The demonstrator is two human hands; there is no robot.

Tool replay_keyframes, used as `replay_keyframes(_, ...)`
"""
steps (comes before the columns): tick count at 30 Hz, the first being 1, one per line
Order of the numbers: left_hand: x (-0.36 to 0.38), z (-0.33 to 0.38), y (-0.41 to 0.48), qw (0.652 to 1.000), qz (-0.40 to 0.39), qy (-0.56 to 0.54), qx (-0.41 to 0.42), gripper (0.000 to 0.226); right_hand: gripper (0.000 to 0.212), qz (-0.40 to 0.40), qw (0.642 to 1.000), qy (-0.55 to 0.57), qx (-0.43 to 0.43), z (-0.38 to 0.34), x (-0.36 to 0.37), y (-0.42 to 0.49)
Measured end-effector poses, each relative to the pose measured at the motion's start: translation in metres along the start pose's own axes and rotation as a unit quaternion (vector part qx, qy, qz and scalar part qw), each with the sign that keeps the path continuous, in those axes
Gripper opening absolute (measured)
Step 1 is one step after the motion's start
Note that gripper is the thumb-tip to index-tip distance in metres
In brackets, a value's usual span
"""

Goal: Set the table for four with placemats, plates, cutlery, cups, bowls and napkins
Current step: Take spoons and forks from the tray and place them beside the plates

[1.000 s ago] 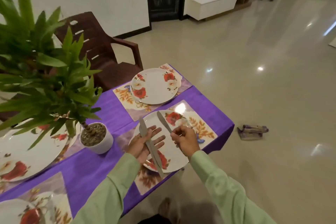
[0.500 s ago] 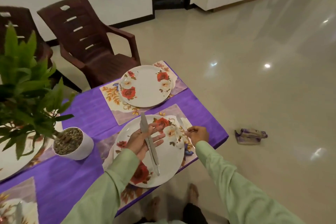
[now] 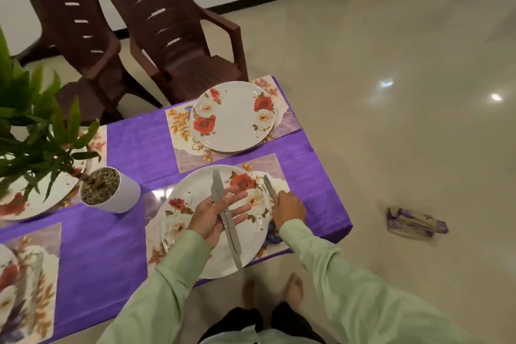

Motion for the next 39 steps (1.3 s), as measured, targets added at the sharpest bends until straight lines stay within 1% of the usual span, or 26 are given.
replay_keyframes(3, 0.003, 0.0, 0.004, 1.0, 0.005, -0.011, 0.006, 0.029, 0.021, -0.005, 1.0, -0.017, -0.025, -0.003, -0.001, 0.004)
replay_keyframes(8, 0.015, 0.004, 0.018, 1.0, -0.013, -0.016, 0.009, 0.03, 0.022, -0.018, 0.998, -0.019, -0.05, -0.005, -0.004, 0.006)
replay_keyframes(13, 0.036, -0.001, 0.032, 0.999, -0.013, -0.038, -0.011, 0.031, 0.024, 0.004, 0.999, 0.042, -0.015, 0.026, -0.03, 0.024)
replay_keyframes(15, 0.053, 0.001, 0.037, 0.999, -0.012, -0.043, -0.008, 0.03, 0.018, 0.014, 0.997, 0.074, -0.01, 0.042, -0.048, 0.039)
replay_keyframes(17, 0.079, 0.005, 0.042, 0.999, -0.015, -0.046, -0.003, 0.029, 0.009, 0.029, 0.991, 0.128, -0.016, 0.057, -0.069, 0.057)
replay_keyframes(20, 0.127, 0.008, 0.053, 0.998, -0.023, -0.054, 0.002, 0.029, 0.001, 0.039, 0.982, 0.178, -0.055, 0.066, -0.106, 0.084)
replay_keyframes(25, 0.222, 0.01, 0.071, 0.995, -0.009, -0.095, 0.014, 0.032, 0.003, 0.054, 0.942, 0.304, -0.13, 0.078, -0.182, 0.138)
replay_keyframes(28, 0.284, 0.012, 0.076, 0.992, -0.004, -0.126, 0.021, 0.028, 0.003, 0.059, 0.923, 0.342, -0.165, 0.093, -0.228, 0.163)
replay_keyframes(30, 0.326, 0.013, 0.082, 0.991, -0.003, -0.135, 0.019, 0.025, 0.003, 0.06, 0.916, 0.356, -0.174, 0.108, -0.254, 0.182)
replay_keyframes(32, 0.363, 0.016, 0.087, 0.991, 0.0, -0.133, 0.021, 0.024, 0.003, 0.044, 0.916, 0.354, -0.183, 0.12, -0.267, 0.204)
replay_keyframes(35, 0.4, 0.02, 0.099, 0.99, 0.01, -0.136, 0.028, 0.024, 0.01, 0.004, 0.926, 0.319, -0.202, 0.123, -0.273, 0.233)
replay_keyframes(39, 0.43, 0.039, 0.121, 0.988, 0.021, -0.149, 0.047, 0.026, 0.015, -0.025, 0.935, 0.281, -0.216, 0.112, -0.276, 0.279)
Point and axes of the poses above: each hand's wrist, its own y-axis towards the middle knuckle, its own x-axis out of the palm, z = x × y, the point moved 8 cm from there along y, towards the middle knuckle, and after that the axes turned 12 degrees about z, right-handed, at the moved point
